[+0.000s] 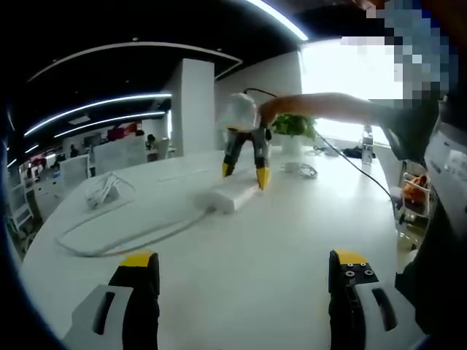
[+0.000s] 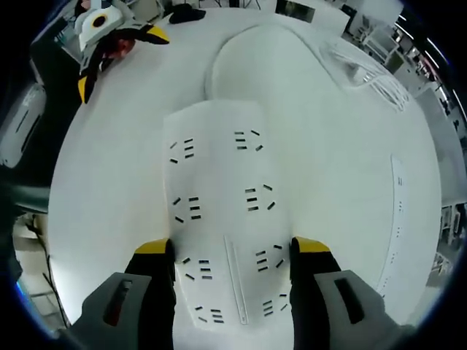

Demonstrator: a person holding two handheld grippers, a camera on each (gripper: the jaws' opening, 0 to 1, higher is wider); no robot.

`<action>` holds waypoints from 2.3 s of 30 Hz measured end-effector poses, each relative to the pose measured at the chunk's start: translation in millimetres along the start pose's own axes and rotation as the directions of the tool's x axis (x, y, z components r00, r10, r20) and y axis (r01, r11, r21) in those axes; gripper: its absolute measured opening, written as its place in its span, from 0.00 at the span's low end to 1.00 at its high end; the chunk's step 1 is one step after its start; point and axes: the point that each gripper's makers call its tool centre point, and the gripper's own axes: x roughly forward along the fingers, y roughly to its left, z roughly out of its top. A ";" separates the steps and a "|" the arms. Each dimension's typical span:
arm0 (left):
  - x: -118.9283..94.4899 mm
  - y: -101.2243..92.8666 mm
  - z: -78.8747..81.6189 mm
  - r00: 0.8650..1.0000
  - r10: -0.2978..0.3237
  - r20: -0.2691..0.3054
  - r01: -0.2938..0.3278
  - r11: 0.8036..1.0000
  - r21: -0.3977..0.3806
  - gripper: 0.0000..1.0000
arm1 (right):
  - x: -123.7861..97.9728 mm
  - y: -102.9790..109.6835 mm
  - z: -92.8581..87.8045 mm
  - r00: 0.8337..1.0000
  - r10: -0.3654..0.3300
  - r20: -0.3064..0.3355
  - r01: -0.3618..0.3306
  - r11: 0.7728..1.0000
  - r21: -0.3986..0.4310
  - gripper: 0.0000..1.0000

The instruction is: Straighten the power strip on the desk, plug the charger into it

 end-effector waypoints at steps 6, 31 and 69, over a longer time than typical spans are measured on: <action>-0.6 0.0 -1.2 1.000 0.001 -0.003 -0.001 1.000 0.000 1.00 | -0.1 1.4 0.0 1.000 -0.006 0.010 0.006 1.000 0.019 0.62; -5.9 -0.2 -2.2 1.000 0.007 -0.010 -0.007 1.000 0.013 1.00 | -0.6 6.5 -1.9 0.999 -0.032 0.038 0.028 0.995 0.098 0.62; -9.6 1.7 0.1 1.000 0.011 -0.007 -0.011 1.000 0.022 1.00 | -2.3 14.1 -6.2 0.998 -0.061 0.000 0.059 0.973 0.221 0.62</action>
